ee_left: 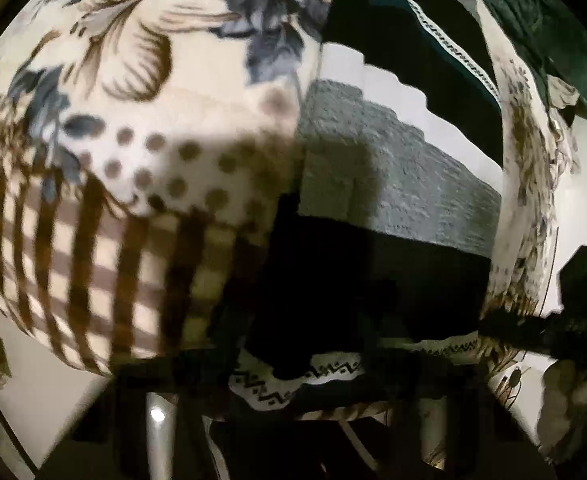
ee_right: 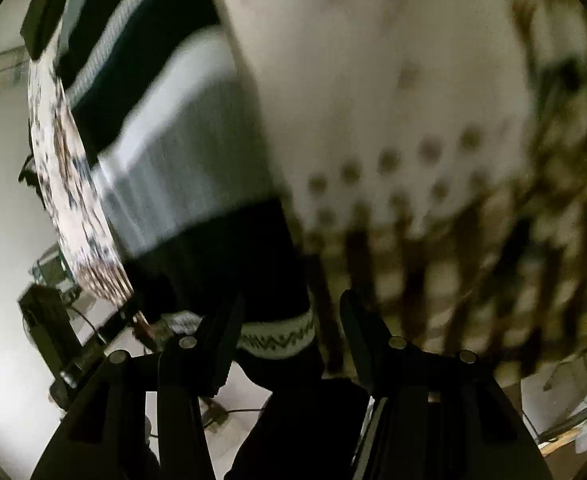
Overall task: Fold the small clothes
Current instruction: 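Grasp the sweater side with both grippers and lift it to fold over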
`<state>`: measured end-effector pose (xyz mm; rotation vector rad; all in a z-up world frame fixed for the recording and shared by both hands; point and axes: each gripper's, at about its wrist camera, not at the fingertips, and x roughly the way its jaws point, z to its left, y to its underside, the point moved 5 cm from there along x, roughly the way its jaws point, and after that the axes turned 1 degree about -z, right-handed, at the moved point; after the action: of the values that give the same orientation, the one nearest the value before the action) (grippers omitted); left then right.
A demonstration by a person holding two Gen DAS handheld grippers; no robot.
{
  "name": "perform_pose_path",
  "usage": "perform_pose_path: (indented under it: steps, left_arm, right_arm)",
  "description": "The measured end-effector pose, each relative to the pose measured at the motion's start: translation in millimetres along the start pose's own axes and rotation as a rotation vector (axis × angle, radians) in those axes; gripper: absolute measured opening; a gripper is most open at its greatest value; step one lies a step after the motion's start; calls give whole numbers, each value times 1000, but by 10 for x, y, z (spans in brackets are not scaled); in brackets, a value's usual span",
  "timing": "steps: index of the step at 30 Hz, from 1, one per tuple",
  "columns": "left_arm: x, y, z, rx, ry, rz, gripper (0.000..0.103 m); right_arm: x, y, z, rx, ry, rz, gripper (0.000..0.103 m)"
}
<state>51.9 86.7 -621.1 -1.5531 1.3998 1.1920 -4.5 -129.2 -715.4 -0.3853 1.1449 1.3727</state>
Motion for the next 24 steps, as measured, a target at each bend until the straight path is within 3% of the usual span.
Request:
perform_pose_path:
  steps: [1, 2, 3, 6, 9, 16, 18, 19, 20, 21, 22, 23, 24]
  left_arm:
    - [-25, 19, 3, -5, 1, -20, 10]
    - [-63, 21, 8, -9, 0, -44, 9]
    - [-132, 21, 11, -15, 2, -71, 8]
    - [-311, 89, 60, -15, 11, -124, 8]
    - [-256, 80, 176, -23, -4, -113, 8]
    - [-15, 139, 276, -25, -19, -87, 9]
    - [-57, 137, 287, -55, 44, -84, 13]
    - [-109, 155, 337, -65, 65, -83, 17]
    - [-130, 162, 373, -82, 100, -82, 26]
    - [-136, 172, 410, -100, 156, -82, 35]
    - [-140, 176, 459, -110, 171, -81, 60]
    - [-115, 182, 520, -128, 185, -77, 68]
    - [-75, 187, 559, -145, 224, -69, 68]
  right_arm:
    - [94, 53, 20, -1, -13, 11, 49]
    - [153, 102, 31, -1, -25, 10, 24]
    - [196, 154, 43, -3, -33, 2, 12]
    - [189, 270, 156, -48, -24, -43, 9]
    - [139, 335, 194, -85, -4, -67, 8]
    - [319, 219, 84, -114, 72, -18, 7]
    - [290, 175, 101, -108, 41, -4, 13]
    - [253, 132, 86, -103, 16, -2, 23]
    - [205, 121, 46, -96, -6, -4, 40]
    - [148, 106, -19, -85, -29, -11, 48]
    - [113, 88, -78, -69, -54, -20, 56]
    - [115, 51, -116, -52, -83, -21, 56]
    - [151, 27, -167, -36, -113, -9, 56]
